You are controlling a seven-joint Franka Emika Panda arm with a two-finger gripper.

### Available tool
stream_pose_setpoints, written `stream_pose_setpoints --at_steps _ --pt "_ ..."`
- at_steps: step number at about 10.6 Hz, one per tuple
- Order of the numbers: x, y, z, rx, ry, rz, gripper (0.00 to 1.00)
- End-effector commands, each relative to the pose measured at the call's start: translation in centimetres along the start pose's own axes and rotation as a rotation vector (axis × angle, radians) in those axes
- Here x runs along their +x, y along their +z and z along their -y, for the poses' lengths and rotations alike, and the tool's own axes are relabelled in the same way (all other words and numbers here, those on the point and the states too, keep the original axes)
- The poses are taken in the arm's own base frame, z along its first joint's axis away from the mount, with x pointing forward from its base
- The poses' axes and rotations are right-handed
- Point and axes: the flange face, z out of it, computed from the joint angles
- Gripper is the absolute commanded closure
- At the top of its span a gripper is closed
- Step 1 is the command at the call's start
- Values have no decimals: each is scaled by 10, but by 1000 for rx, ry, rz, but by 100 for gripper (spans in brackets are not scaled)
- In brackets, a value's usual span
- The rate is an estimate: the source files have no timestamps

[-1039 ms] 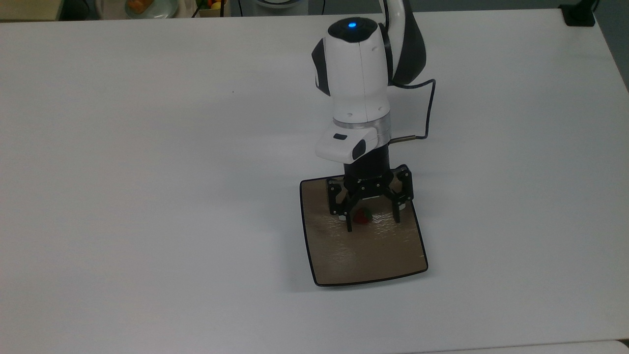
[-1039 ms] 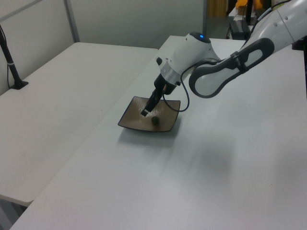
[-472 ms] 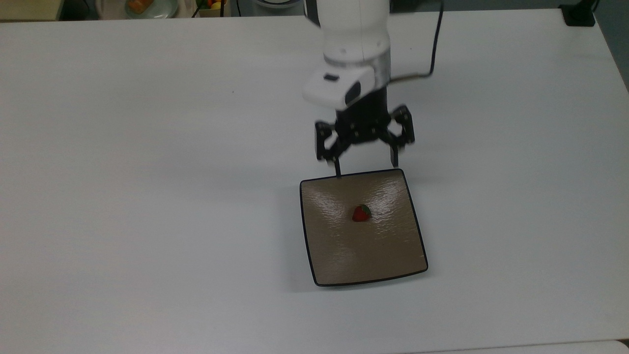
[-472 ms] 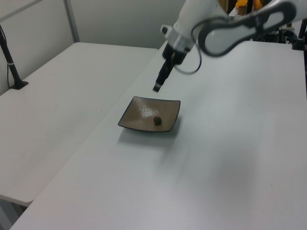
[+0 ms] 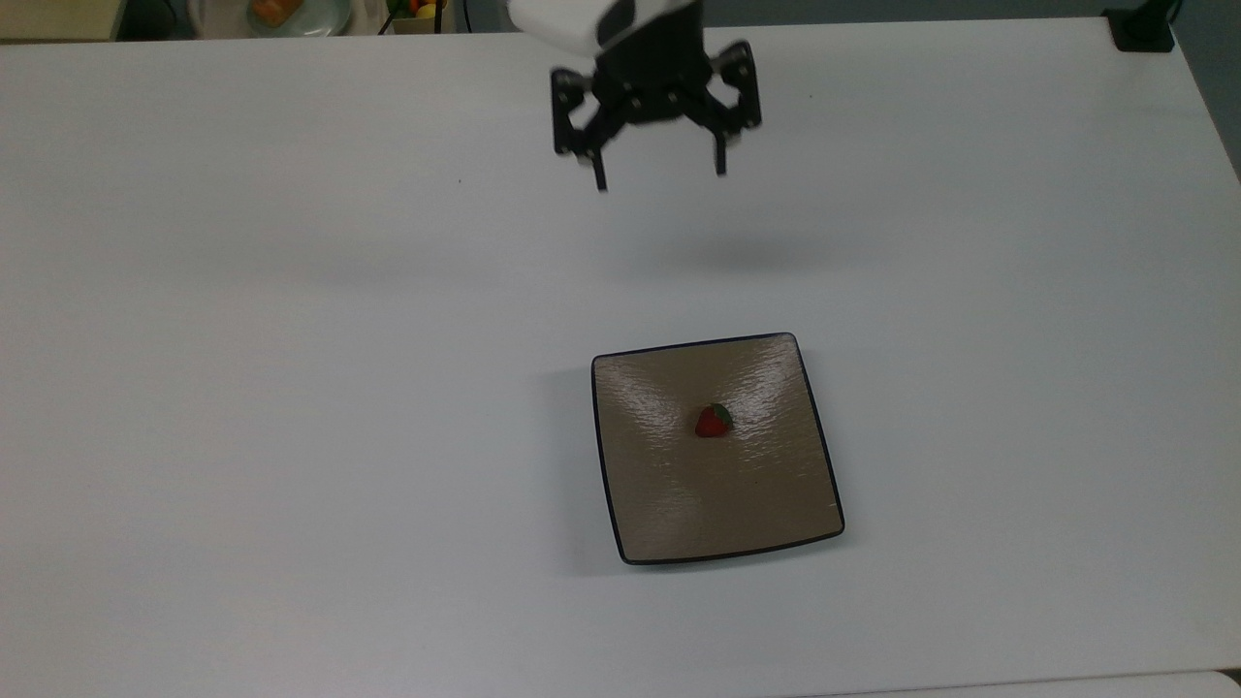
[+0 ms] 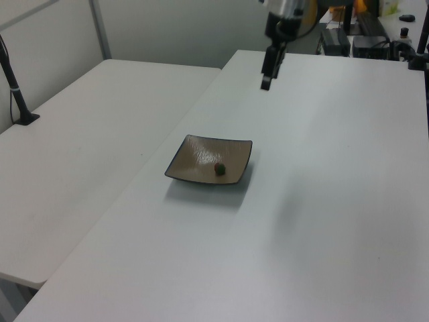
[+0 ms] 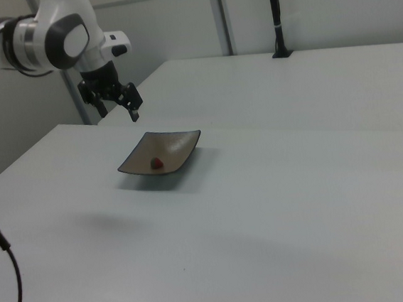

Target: Strawberries on a ceramic plate

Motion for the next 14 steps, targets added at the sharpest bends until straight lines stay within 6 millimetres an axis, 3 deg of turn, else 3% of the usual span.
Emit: stream_pose_setpoints --at_steps 1,4,7,14 --pt "-36 -39 -30 -11 81 92 0" --pt "-66 -69 -58 -25 132 193 0" --pt "-88 -78 -84 -28 176 289 0" --pt "-68 -71 -69 -22 87 149 0"
